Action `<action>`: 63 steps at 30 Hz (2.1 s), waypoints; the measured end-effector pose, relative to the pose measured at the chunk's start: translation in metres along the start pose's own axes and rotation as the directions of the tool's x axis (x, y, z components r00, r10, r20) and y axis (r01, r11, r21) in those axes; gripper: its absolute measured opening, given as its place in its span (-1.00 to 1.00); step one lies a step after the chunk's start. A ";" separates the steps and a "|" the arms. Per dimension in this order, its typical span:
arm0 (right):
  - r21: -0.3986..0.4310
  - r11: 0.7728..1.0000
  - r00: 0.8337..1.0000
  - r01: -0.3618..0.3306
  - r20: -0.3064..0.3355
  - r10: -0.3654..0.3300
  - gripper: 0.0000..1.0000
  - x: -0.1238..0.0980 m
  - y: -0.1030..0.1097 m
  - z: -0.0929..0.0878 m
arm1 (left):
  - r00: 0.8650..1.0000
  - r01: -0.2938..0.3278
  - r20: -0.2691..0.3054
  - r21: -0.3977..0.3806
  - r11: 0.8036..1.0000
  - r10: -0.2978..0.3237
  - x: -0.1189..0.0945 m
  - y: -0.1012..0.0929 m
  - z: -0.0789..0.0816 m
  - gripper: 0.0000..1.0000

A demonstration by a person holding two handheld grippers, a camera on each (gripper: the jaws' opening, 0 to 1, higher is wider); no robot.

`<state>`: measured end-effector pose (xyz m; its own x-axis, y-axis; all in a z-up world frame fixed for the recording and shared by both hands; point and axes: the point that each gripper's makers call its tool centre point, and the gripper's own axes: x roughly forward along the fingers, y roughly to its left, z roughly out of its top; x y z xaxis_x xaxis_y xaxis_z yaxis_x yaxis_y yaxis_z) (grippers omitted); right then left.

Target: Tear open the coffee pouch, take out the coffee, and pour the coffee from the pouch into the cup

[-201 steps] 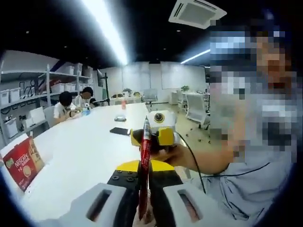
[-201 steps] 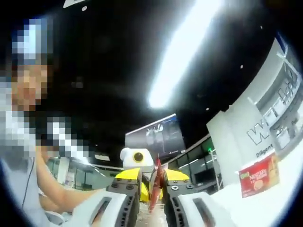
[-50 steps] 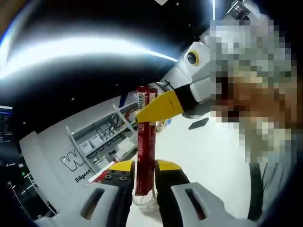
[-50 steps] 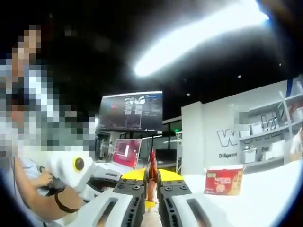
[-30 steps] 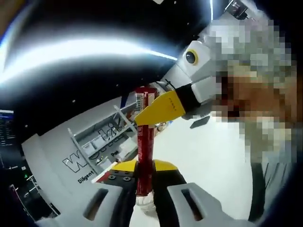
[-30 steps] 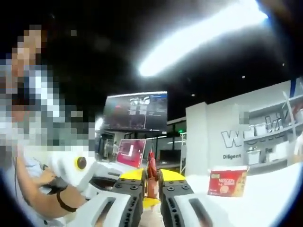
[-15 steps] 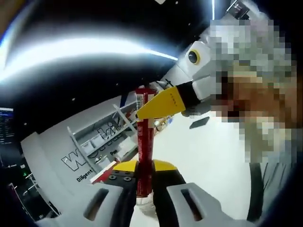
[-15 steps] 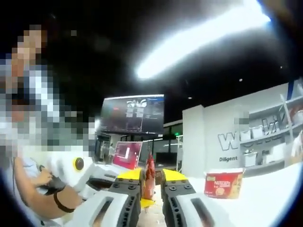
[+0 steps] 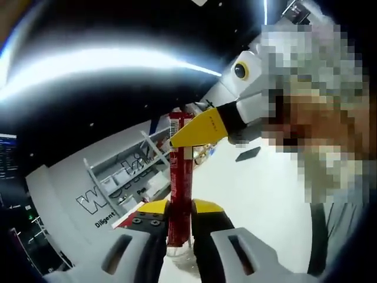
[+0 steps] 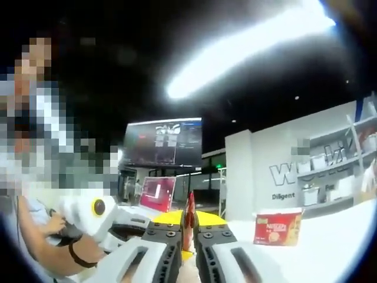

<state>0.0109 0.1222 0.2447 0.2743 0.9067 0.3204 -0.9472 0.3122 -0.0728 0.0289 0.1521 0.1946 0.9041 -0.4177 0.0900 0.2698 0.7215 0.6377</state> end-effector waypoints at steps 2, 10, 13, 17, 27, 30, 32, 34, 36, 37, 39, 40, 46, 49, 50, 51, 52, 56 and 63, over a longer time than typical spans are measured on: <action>-0.004 1.000 1.000 0.000 0.001 0.000 -0.83 0.000 0.000 0.000 | 1.000 0.003 0.001 -0.004 1.000 -0.003 0.000 -0.001 0.000 -0.68; 0.011 1.000 1.000 -0.014 0.024 0.013 -0.73 -0.001 0.000 0.001 | 1.000 -0.005 -0.009 0.003 1.000 0.005 -0.001 0.000 -0.001 -0.70; 0.020 1.000 1.000 -0.021 0.022 0.021 -0.70 0.000 0.001 -0.001 | 1.000 -0.003 -0.013 0.000 1.000 0.003 -0.002 0.000 -0.001 -0.70; 0.029 0.999 1.000 -0.021 0.010 0.020 -0.69 0.001 0.000 -0.005 | 1.000 -0.004 -0.006 0.002 1.000 0.004 -0.002 0.000 0.000 -0.70; 0.024 1.000 1.000 -0.003 0.006 0.002 -0.85 0.000 0.000 -0.005 | 1.000 0.007 0.006 -0.015 1.000 -0.007 -0.003 -0.001 0.003 -0.68; 0.019 1.000 1.000 0.001 0.002 -0.001 -0.87 0.000 0.000 -0.005 | 1.000 0.011 0.011 -0.021 1.000 -0.011 -0.001 -0.003 0.002 -0.66; 0.013 1.000 1.000 0.002 -0.005 -0.002 -0.87 0.000 0.000 -0.005 | 1.000 0.010 0.007 -0.016 1.000 -0.010 0.000 -0.003 0.001 -0.66; 0.009 1.000 1.000 0.002 -0.008 -0.002 -0.86 0.000 0.001 -0.005 | 1.000 0.009 0.006 -0.014 1.000 -0.009 0.000 -0.003 0.001 -0.68; 0.002 1.000 1.000 -0.004 -0.009 0.004 -0.81 0.000 0.002 -0.005 | 1.000 0.007 0.005 -0.002 1.000 -0.007 0.000 -0.002 0.001 -0.71; 0.000 1.000 1.000 -0.005 -0.009 0.005 -0.79 0.000 0.002 -0.005 | 1.000 0.003 0.001 0.008 1.000 -0.003 0.000 -0.002 0.002 -0.72; -0.005 1.000 1.000 -0.007 -0.011 0.007 -0.73 0.000 0.002 -0.005 | 1.000 -0.004 -0.004 0.016 1.000 0.004 -0.001 -0.001 0.001 -0.74; -0.005 1.000 1.000 -0.006 -0.010 0.006 -0.71 0.000 0.002 -0.005 | 1.000 -0.005 -0.005 0.015 1.000 0.005 -0.001 -0.001 0.001 -0.74; 0.002 1.000 1.000 0.008 0.018 -0.008 -0.70 0.000 0.000 -0.003 | 1.000 -0.004 -0.007 0.011 1.000 0.004 -0.001 -0.001 0.000 -0.74; -0.003 1.000 1.000 -0.003 0.007 0.003 -0.73 0.002 0.005 -0.005 | 1.000 -0.006 -0.004 0.021 1.000 0.006 -0.002 -0.002 0.002 -0.74; -0.011 1.000 1.000 0.002 0.006 -0.002 -0.83 0.002 0.005 -0.006 | 1.000 -0.006 -0.004 0.021 1.000 0.006 -0.003 -0.001 0.002 -0.74; -0.017 1.000 1.000 0.004 0.006 -0.003 -0.83 0.002 0.005 -0.006 | 1.000 -0.006 -0.003 0.024 1.000 0.006 -0.003 -0.001 0.002 -0.73; -0.023 1.000 1.000 0.005 0.006 -0.005 -0.84 0.002 0.005 -0.006 | 1.000 -0.002 -0.002 0.024 1.000 0.002 -0.004 -0.001 0.003 -0.72; -0.027 1.000 1.000 0.015 0.000 -0.015 -0.88 0.001 0.003 -0.006 | 1.000 0.010 0.003 0.017 1.000 -0.010 -0.002 -0.003 0.002 -0.65; -0.011 1.000 0.999 0.024 0.037 -0.024 -0.85 -0.002 -0.001 -0.001 | 1.000 0.007 -0.003 0.016 1.000 -0.007 -0.001 -0.001 0.000 -0.68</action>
<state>0.0113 0.1209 0.2430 0.2906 0.8878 0.3568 -0.9384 0.3373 -0.0750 0.0275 0.1522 0.1934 0.9032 -0.4212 0.0832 0.2709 0.7095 0.6505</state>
